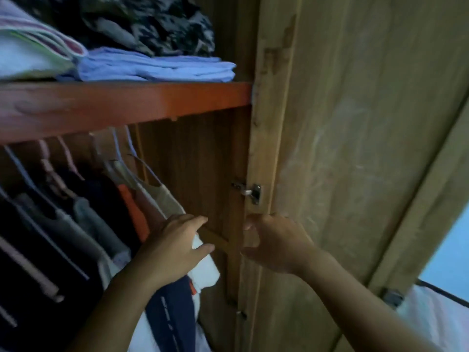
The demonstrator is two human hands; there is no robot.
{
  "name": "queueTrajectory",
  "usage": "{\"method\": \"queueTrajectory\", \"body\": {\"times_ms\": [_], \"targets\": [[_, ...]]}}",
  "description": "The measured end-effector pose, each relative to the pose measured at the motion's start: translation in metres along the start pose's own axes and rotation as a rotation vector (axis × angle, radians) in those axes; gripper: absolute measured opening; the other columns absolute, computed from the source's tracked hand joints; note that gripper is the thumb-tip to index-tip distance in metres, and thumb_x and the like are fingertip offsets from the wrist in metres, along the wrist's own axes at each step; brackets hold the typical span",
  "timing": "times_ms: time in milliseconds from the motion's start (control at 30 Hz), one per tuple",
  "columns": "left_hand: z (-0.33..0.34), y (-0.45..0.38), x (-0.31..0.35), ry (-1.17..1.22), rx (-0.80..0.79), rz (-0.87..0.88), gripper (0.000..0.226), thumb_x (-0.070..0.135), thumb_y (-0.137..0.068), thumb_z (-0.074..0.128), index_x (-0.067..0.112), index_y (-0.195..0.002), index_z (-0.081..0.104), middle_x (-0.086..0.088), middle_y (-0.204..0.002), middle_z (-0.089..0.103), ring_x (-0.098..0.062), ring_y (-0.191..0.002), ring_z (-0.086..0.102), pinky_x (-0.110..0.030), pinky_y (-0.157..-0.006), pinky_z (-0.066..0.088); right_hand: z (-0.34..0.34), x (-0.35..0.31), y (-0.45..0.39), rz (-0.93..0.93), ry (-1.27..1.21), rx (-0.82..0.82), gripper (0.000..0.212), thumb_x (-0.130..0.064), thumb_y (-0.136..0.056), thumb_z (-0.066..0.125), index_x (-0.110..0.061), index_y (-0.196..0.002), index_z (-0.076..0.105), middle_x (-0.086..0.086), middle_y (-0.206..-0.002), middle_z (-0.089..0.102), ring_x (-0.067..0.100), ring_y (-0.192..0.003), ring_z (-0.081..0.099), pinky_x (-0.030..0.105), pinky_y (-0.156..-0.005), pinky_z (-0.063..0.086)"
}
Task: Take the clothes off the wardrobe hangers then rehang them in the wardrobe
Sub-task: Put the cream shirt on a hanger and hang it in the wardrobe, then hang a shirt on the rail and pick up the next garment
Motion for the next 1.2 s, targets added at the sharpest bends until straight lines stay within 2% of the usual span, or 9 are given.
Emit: {"method": "queueTrajectory", "body": {"times_ms": [167, 267, 467, 600, 733, 833, 933, 1067, 1200], "targets": [[0.038, 0.007, 0.054, 0.024, -0.134, 0.101, 0.076, 0.058, -0.083, 0.066, 0.039, -0.149, 0.032, 0.014, -0.151, 0.038, -0.008, -0.138, 0.035, -0.03, -0.108, 0.038, 0.007, 0.05, 0.052, 0.113, 0.012, -0.061, 0.053, -0.049, -0.083, 0.069, -0.038, -0.13, 0.05, -0.009, -0.125, 0.061, 0.015, -0.107, 0.062, 0.032, -0.085, 0.054], [0.065, 0.013, 0.084, 0.04, -0.245, 0.14, 0.083, 0.057, -0.081, 0.07, 0.044, -0.15, 0.025, 0.017, -0.154, 0.031, -0.007, -0.14, 0.03, -0.029, -0.106, 0.035, 0.009, 0.082, 0.092, 0.224, 0.021, -0.01, 0.056, -0.05, -0.082, 0.071, -0.037, -0.132, 0.049, -0.012, -0.125, 0.06, 0.012, -0.109, 0.061, 0.029, -0.086, 0.051], [0.122, 0.025, 0.151, 0.123, -0.406, 0.192, 0.084, 0.055, -0.079, 0.073, 0.045, -0.149, 0.027, 0.02, -0.154, 0.032, -0.006, -0.137, 0.033, -0.023, -0.102, 0.034, 0.01, 0.145, 0.182, 0.392, 0.029, 0.026, 0.031, -0.043, -0.091, 0.063, -0.027, -0.117, 0.055, -0.006, -0.11, 0.066, 0.014, -0.092, 0.066, 0.027, -0.076, 0.053], [0.148, 0.031, 0.202, 0.128, -0.408, 0.26, 0.075, 0.061, -0.079, 0.07, 0.049, -0.144, 0.036, 0.021, -0.144, 0.045, -0.003, -0.123, 0.048, -0.027, -0.101, 0.045, 0.009, 0.182, 0.228, 0.436, -0.03, -0.036, 0.042, -0.044, -0.092, 0.061, -0.025, -0.127, 0.05, -0.002, -0.119, 0.063, 0.018, -0.099, 0.064, 0.033, -0.085, 0.055], [0.169, 0.04, 0.268, 0.158, -0.347, 0.435, 0.063, 0.06, -0.08, 0.067, 0.048, -0.138, 0.044, 0.023, -0.139, 0.05, 0.008, -0.12, 0.043, -0.02, -0.099, 0.041, 0.007, 0.219, 0.274, 0.521, -0.062, -0.046, 0.048, -0.048, -0.091, 0.064, -0.024, -0.129, 0.049, -0.001, -0.121, 0.062, 0.018, -0.101, 0.063, 0.035, -0.088, 0.054], [0.194, 0.044, 0.311, 0.133, -0.385, 0.524, 0.067, 0.063, -0.08, 0.064, 0.049, -0.14, 0.039, 0.024, -0.143, 0.046, 0.005, -0.125, 0.04, -0.021, -0.099, 0.038, 0.005, 0.248, 0.309, 0.617, -0.02, -0.01, 0.052, -0.049, -0.09, 0.064, -0.022, -0.131, 0.048, 0.0, -0.12, 0.061, 0.02, -0.102, 0.062, 0.035, -0.088, 0.053], [0.227, 0.049, 0.342, 0.102, -0.51, 0.555, 0.073, 0.064, -0.081, 0.063, 0.047, -0.145, 0.033, 0.018, -0.148, 0.041, -0.006, -0.134, 0.037, -0.031, -0.104, 0.038, 0.006, 0.267, 0.342, 0.697, 0.0, 0.052, 0.046, -0.05, -0.091, 0.061, -0.022, -0.126, 0.051, -0.001, -0.114, 0.061, 0.02, -0.102, 0.061, 0.03, -0.08, 0.046], [0.267, 0.054, 0.378, 0.037, -0.603, 0.609, 0.077, 0.074, -0.079, 0.054, 0.042, -0.146, 0.034, 0.011, -0.138, 0.052, -0.01, -0.12, 0.052, -0.034, -0.096, 0.049, 0.016, 0.284, 0.382, 0.811, 0.001, 0.087, 0.046, -0.05, -0.09, 0.06, -0.021, -0.125, 0.051, 0.001, -0.11, 0.061, 0.023, -0.101, 0.06, 0.03, -0.072, 0.038], [0.299, 0.061, 0.416, -0.024, -0.684, 0.781, 0.078, 0.076, -0.08, 0.051, 0.042, -0.148, 0.033, 0.011, -0.144, 0.05, -0.011, -0.126, 0.051, -0.032, -0.097, 0.045, 0.027, 0.298, 0.418, 0.971, 0.003, 0.1, 0.057, -0.048, -0.088, 0.061, -0.018, -0.132, 0.04, 0.005, -0.108, 0.061, 0.028, -0.098, 0.06, 0.036, -0.069, 0.042]]}}
Point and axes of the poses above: each hand's wrist, its own y-axis away from the middle knuckle, its own z-axis out of the palm, x = y × z, the point moved 8 cm from there along -y, towards the middle knuckle
